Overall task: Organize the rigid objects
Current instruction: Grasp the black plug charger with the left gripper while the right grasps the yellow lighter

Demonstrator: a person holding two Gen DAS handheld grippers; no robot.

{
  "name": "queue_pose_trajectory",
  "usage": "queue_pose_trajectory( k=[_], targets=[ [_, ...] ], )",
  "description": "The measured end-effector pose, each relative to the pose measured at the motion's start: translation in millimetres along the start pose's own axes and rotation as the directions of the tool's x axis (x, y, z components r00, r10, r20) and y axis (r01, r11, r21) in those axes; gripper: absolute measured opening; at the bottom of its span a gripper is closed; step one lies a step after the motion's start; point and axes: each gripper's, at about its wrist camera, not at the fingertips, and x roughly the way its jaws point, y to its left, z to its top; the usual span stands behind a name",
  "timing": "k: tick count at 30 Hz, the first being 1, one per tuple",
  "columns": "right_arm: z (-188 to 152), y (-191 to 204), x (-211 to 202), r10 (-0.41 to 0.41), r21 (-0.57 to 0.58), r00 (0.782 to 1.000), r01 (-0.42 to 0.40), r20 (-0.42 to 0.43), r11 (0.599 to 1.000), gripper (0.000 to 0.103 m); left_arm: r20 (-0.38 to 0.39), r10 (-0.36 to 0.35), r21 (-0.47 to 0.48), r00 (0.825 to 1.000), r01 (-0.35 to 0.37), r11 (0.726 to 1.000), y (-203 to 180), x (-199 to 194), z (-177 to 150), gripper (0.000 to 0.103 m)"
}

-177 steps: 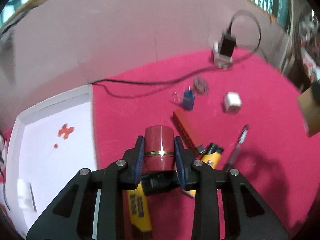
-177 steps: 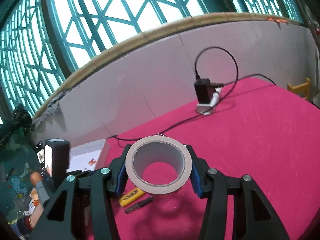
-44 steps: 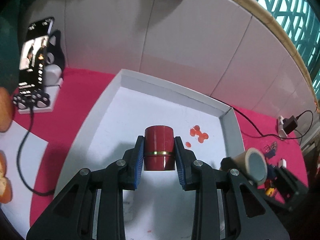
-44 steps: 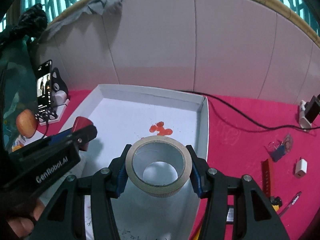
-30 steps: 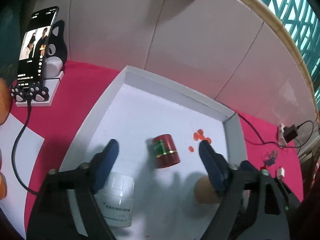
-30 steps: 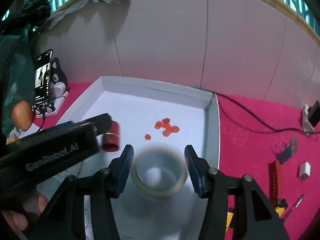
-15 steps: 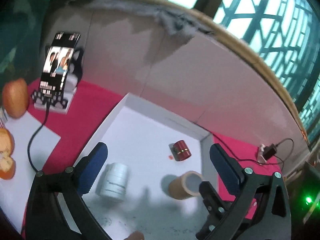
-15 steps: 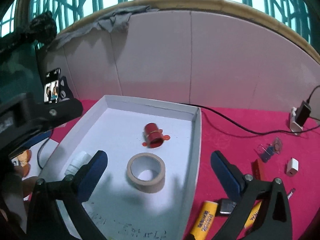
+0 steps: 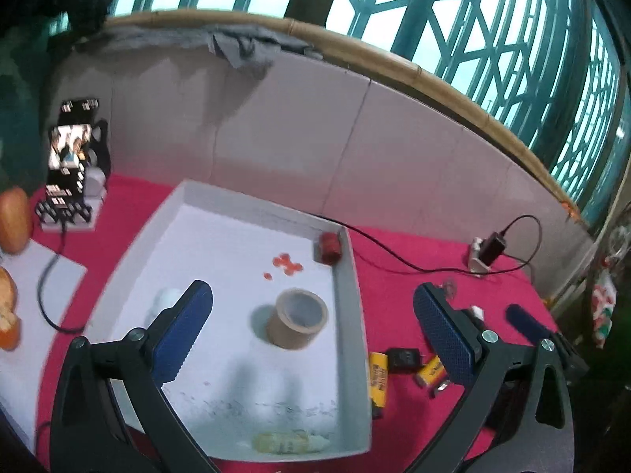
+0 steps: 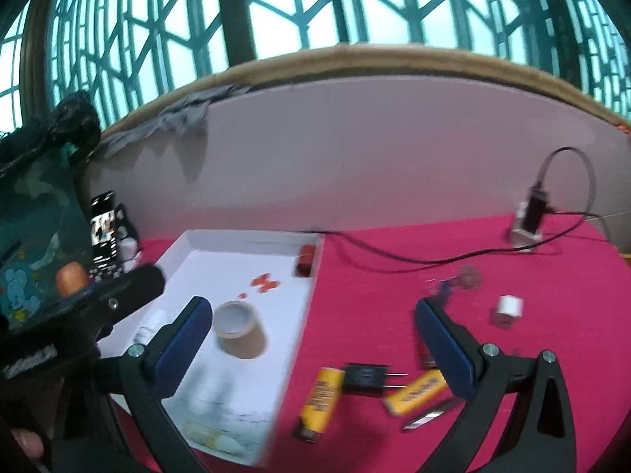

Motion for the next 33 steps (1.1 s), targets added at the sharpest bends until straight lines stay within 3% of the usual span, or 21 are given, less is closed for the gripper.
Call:
queue_pose_trajectory(
  k=[4,9,12,16,20,25,30,33],
  targets=[
    [1,-39,-20,-0.061,0.046,0.997,0.06,0.036,0.997,0.103,-0.023,-0.068,-0.048,0.997,0.067,0.997,7,2,3,0.103],
    [-6,-101,-33,-0.164,0.128,0.986,0.158,0.038,0.979,0.103,-0.016,-0.06,0.035,0.998,0.06,0.998,-10,6,-3,0.103],
    [-14,-132,-30,-0.21,0.177,0.978,0.206,0.005,0.962,0.103,-0.058,-0.074,0.093,0.996,0.079,0.993,-26,18,-12,0.103],
    [-36,-159,-10,-0.236,0.207,0.965,0.254,-0.111,0.945,0.103,-0.111,-0.056,0.208,0.992,0.079,0.975,-47,36,-30,0.103],
    [-53,-155,18,-0.252,0.156,0.944,0.287,-0.212,0.945,0.103,-0.161,-0.047,0.267,0.986,0.089,0.96,-56,49,-38,0.103],
    [-60,-125,28,-0.136,0.066,0.972,0.151,-0.193,0.986,0.102,-0.196,-0.012,0.351,0.981,0.082,0.933,-56,60,-39,0.103],
    [-59,-80,47,-0.105,-0.074,0.974,0.092,-0.199,0.993,0.102,-0.188,-0.02,0.279,0.982,0.073,0.958,-41,61,-34,0.103],
    [-63,-62,73,-0.151,-0.137,0.952,0.118,-0.267,0.984,0.102,-0.186,-0.017,0.263,0.982,0.066,0.963,-36,61,-32,0.103]
  ],
)
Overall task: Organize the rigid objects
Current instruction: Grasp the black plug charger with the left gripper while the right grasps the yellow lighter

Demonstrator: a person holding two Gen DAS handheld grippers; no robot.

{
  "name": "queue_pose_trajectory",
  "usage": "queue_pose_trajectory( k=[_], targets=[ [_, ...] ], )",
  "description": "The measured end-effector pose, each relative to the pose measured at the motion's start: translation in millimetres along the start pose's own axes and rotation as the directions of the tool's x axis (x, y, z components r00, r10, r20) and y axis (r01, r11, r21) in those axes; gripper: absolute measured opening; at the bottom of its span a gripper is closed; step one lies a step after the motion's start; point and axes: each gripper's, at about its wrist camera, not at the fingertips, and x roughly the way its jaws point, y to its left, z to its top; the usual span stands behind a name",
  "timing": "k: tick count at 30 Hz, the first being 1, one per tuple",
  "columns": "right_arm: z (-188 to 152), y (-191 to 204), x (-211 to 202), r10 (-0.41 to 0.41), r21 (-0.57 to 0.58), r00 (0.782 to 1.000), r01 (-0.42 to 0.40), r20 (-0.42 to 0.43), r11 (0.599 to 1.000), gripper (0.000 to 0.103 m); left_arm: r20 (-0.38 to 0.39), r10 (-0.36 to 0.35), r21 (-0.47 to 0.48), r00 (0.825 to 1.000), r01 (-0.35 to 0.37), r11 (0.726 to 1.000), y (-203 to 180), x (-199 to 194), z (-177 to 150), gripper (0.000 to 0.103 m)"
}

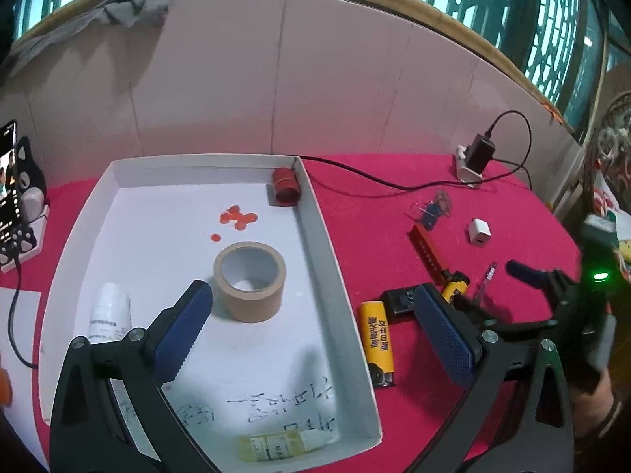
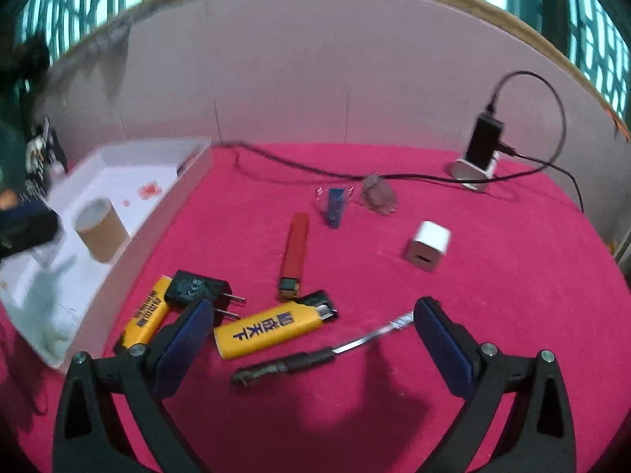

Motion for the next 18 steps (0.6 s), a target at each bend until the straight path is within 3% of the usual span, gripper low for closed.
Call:
queue_pose_trajectory(
  k=[3,6,11,13,16,18],
  targets=[
    [-3,10,19,0.032,-0.008,0.997,-0.033,-0.07,0.999,0.102,0.001,-0.003,0.009,1.0,0.003,1.0,1,-1,1,0.103],
    [-5,11,19,0.016,-0.033,0.998,-0.018,-0.061,0.999,0.101,-0.006,-0.009,0.033,1.0,0.009,0.999,-2,3,3,0.103],
    [-18,-27,9,0.007,-0.011,0.998,-0.008,-0.065,1.0,0.087,-0.02,-0.033,0.093,0.999,0.035,0.995,-13,8,2,0.103],
    [-20,-52,10,0.048,0.051,0.996,-0.044,-0.077,0.998,0.072,-0.038,-0.045,0.13,0.998,0.05,0.99,-18,12,4,0.103],
    [-17,-71,4,0.087,0.074,0.995,-0.083,-0.043,0.994,0.07,-0.096,-0.105,0.227,0.99,0.124,0.966,-35,28,8,0.103],
    [-13,-67,4,0.088,0.036,0.995,-0.086,-0.036,0.996,0.07,-0.125,-0.089,0.302,0.988,0.123,0.945,-50,41,10,0.099]
  ],
)
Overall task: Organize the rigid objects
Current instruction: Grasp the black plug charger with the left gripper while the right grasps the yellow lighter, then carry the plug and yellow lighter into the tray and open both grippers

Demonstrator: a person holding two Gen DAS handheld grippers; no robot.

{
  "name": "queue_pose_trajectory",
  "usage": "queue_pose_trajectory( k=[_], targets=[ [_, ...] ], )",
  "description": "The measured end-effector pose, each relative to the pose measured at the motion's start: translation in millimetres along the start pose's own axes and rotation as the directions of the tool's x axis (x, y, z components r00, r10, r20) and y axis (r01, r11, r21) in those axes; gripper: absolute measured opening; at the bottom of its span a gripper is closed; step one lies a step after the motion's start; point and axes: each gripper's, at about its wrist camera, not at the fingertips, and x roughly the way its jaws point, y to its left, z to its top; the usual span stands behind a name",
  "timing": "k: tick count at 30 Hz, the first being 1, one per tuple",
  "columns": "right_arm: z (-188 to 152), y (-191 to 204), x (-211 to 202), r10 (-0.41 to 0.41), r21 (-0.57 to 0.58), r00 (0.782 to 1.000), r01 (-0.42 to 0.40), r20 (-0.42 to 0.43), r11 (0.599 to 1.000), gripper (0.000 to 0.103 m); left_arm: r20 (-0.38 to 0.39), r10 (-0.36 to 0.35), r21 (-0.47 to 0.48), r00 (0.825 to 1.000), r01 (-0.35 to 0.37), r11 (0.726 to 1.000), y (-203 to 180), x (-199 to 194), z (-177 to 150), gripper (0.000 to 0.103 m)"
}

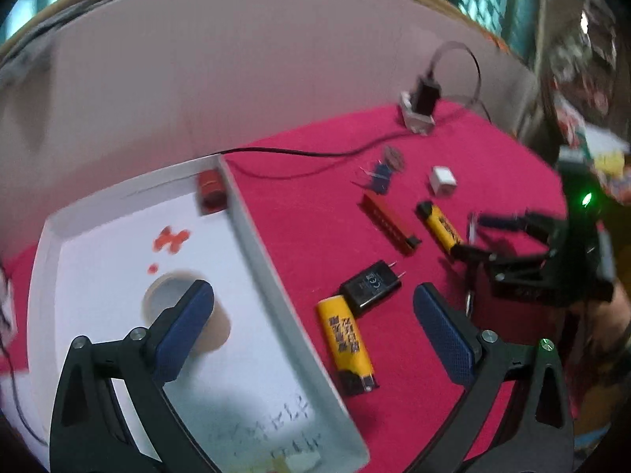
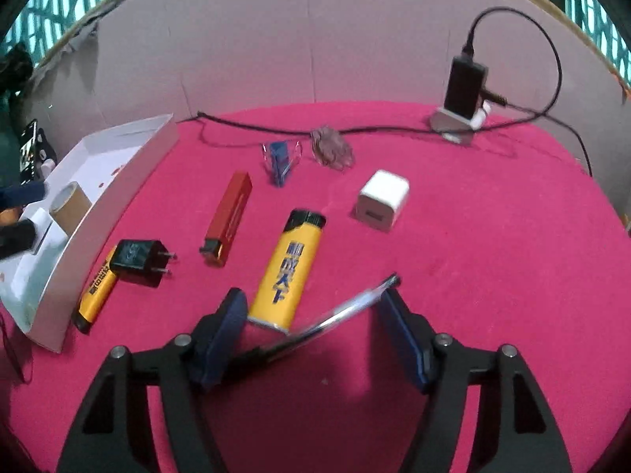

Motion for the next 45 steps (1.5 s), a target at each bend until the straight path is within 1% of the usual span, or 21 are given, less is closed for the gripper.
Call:
queue_pose_trajectory(
  k=[4,6,7,8,9,10,11,12,15,18,19,20,21,22,23,26,28,32,36,41,45],
  targets=[
    [8,22,9,-0.033,-0.078,0.999,0.033,-0.002,0.996,0.07,-0.062,0.016,0.107,0.998,-0.01,0.994,-19,23,5,0.097],
    [11,32,16,-0.061,-0.118,0.998,0.059,-0.013,0.991,0.07,-0.091,0.031,0.165,0.995,-0.016,0.986,-30,34,6,0.089],
    [13,33,18,-0.06,-0.129,0.998,0.056,-0.028,0.99,0.059,-0.101,0.038,0.187,0.994,-0.018,0.982,-34,38,6,0.087],
    [13,33,19,-0.024,-0.111,0.999,0.02,-0.035,0.994,0.053,-0.114,0.043,0.21,0.992,-0.018,0.977,-39,43,6,0.082],
    [13,30,19,-0.006,-0.092,0.999,0.002,-0.044,0.996,0.044,-0.125,0.047,0.226,0.991,-0.017,0.974,-43,47,7,0.08],
    [12,29,16,-0.011,-0.095,0.999,0.006,-0.042,0.995,0.037,-0.131,0.05,0.236,0.99,-0.018,0.972,-45,50,7,0.08],
    [11,28,15,-0.014,-0.094,0.999,0.01,-0.04,0.996,0.032,-0.14,0.058,0.246,0.988,-0.022,0.969,-47,54,8,0.08],
    [9,25,12,-0.01,-0.08,0.999,0.007,-0.036,0.997,0.026,-0.151,0.068,0.253,0.986,-0.028,0.967,-49,58,8,0.078],
    [6,17,10,0.02,-0.027,0.999,-0.021,-0.028,0.999,0.022,-0.194,0.061,0.251,0.979,-0.01,0.968,-50,71,11,0.076],
    [5,12,9,0.052,0.005,0.998,-0.052,-0.024,0.999,0.022,-0.231,0.077,0.277,0.97,-0.01,0.961,-53,81,11,0.076],
    [6,12,10,0.056,0.008,0.998,-0.055,-0.024,0.998,0.022,-0.232,0.077,0.283,0.97,-0.009,0.959,-53,82,12,0.076],
    [6,12,9,0.059,0.011,0.998,-0.059,-0.022,0.998,0.022,-0.232,0.075,0.285,0.97,-0.006,0.958,-54,82,12,0.072],
    [5,12,9,0.062,0.014,0.998,-0.062,-0.022,0.998,0.022,-0.238,0.055,0.281,0.97,0.015,0.96,-54,82,12,0.059],
    [6,11,10,0.064,0.016,0.998,-0.064,-0.021,0.998,0.022,-0.242,0.035,0.271,0.97,0.033,0.962,-54,82,13,0.049],
    [6,10,9,0.066,0.019,0.998,-0.066,-0.02,0.998,0.022,-0.243,0.03,0.265,0.97,0.036,0.964,-54,81,13,0.044],
    [4,7,6,0.075,0.046,0.997,-0.074,-0.011,0.996,0.022,-0.223,0.05,0.297,0.974,0.019,0.955,-60,77,10,0.04],
    [3,1,1,0.074,0.074,0.997,-0.074,0.005,0.995,0.022,-0.214,0.049,0.282,0.976,0.014,0.959,-63,76,9,0.037],
    [-1,-9,-17,0.079,0.135,0.995,-0.087,0.06,0.987,0.022,-0.157,0.017,0.211,0.988,0.017,0.977,-60,57,7,0.032],
    [1,-12,-43,0.079,0.163,0.989,-0.098,0.122,0.982,0.022,-0.044,-0.026,0.12,0.999,0.031,0.992,-59,23,7,0.031],
    [7,-10,-73,0.075,0.175,0.978,-0.11,0.197,0.979,0.022,0.064,-0.094,-0.005,0.994,0.094,0.996,-46,-16,3,0.031],
    [13,-4,-94,0.084,0.162,0.963,-0.128,0.257,0.978,0.022,0.12,-0.102,-0.083,0.987,0.113,0.99,-34,-34,1,0.031]
  ],
)
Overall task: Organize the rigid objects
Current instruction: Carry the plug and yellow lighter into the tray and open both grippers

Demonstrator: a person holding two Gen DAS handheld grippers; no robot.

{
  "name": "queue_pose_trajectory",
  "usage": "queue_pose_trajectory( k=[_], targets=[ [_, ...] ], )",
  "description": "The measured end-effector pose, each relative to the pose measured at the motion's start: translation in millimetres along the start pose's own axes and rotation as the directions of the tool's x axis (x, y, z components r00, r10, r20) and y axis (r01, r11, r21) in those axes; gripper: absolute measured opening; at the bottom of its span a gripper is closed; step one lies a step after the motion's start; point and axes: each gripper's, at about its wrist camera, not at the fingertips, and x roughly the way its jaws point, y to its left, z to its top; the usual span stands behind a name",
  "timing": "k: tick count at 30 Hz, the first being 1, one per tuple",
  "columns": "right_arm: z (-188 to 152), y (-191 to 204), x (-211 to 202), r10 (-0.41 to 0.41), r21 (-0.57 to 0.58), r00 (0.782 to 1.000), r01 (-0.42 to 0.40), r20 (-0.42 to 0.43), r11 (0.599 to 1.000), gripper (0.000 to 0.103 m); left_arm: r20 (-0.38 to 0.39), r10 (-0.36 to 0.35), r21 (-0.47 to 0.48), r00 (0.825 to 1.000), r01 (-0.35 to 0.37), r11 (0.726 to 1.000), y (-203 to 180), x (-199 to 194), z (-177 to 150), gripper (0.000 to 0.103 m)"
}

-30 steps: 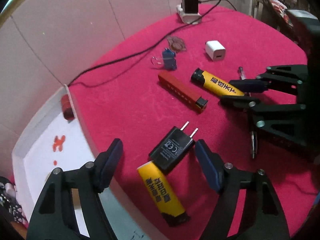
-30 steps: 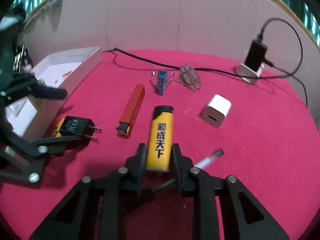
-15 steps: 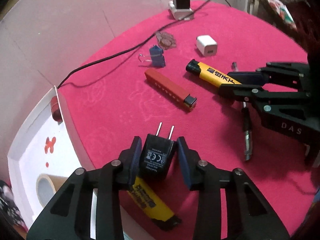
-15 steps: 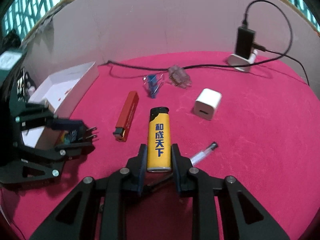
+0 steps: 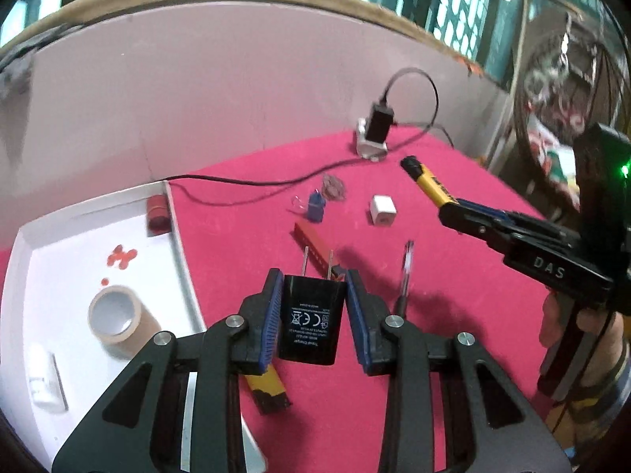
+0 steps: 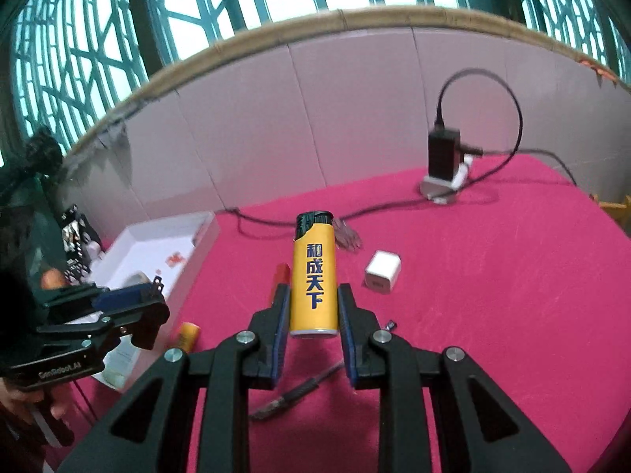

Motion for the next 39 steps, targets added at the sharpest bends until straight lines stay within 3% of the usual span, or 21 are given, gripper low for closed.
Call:
queue_pose_trajectory(
  k=[11,26,39],
  targets=[
    [15,31,-19,0.034,-0.059,0.997,-0.03,0.068,0.998,0.022,0.1,0.019,-0.076,0.995,-0.011,0.997,13,-39,5,0.031],
    [20,74,-10,0.062,-0.155,0.997,-0.054,0.05,0.986,0.022,0.165,0.086,-0.211,0.983,-0.05,0.976,54,-65,-2,0.031],
    [30,128,12,0.132,-0.254,0.991,-0.125,0.01,0.959,0.022,0.192,0.143,-0.306,0.971,-0.079,0.949,87,-78,-10,0.031]
  ],
)
